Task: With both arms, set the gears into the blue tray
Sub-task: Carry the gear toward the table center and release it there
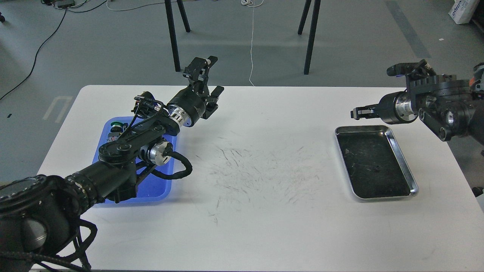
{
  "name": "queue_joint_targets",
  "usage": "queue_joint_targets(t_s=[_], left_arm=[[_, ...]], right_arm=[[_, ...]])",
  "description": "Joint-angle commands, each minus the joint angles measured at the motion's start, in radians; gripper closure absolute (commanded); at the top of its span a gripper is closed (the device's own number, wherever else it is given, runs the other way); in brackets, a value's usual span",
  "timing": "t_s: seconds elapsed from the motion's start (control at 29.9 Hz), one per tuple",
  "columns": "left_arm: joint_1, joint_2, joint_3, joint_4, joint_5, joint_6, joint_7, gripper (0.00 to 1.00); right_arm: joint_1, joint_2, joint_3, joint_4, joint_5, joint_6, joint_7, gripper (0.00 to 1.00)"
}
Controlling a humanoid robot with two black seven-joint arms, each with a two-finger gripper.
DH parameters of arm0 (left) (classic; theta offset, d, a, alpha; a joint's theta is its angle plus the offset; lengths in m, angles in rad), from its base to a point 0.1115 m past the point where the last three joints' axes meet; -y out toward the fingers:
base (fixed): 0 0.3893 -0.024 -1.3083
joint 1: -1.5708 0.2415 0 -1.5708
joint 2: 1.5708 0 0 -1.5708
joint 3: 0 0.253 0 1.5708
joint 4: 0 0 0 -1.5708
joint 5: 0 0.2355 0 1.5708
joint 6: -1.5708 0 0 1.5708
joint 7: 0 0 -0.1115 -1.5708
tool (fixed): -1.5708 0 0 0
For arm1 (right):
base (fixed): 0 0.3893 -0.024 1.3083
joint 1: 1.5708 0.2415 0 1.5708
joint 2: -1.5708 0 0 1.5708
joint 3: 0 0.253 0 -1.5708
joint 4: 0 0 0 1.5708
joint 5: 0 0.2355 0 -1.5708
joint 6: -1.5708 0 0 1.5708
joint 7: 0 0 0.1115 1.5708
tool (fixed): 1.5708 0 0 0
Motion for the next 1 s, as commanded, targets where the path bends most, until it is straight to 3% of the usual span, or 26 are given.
queue_joint_targets(t_s=[0.0, 0.27, 0.64, 0.97], left_arm=[[-0.003, 0.001, 0.000, 0.001, 0.000, -0.001, 0.000, 0.00], [-0.004, 0.004, 0.002, 0.001, 0.000, -0.001, 0.000, 0.00], [-0.003, 0.022, 0.000, -0.001, -0.002, -0.003, 0.000, 0.00], [-0.003, 0.027, 0.000, 0.001, -0.002, -0.004, 0.000, 0.00]], right_arm=[[-0.009, 0.013, 0.008, 0.006, 0.067, 0.019, 0.000, 0.87], [-0.011, 0.120, 0.015, 0.008, 0.203, 0.041, 0.000, 0.87], [0.000, 0.266, 0.056, 0.011, 0.206, 0.041, 0.000, 0.86], [-0.006, 0.304, 0.166, 0.077, 0.212, 0.041, 0.000, 0.84]])
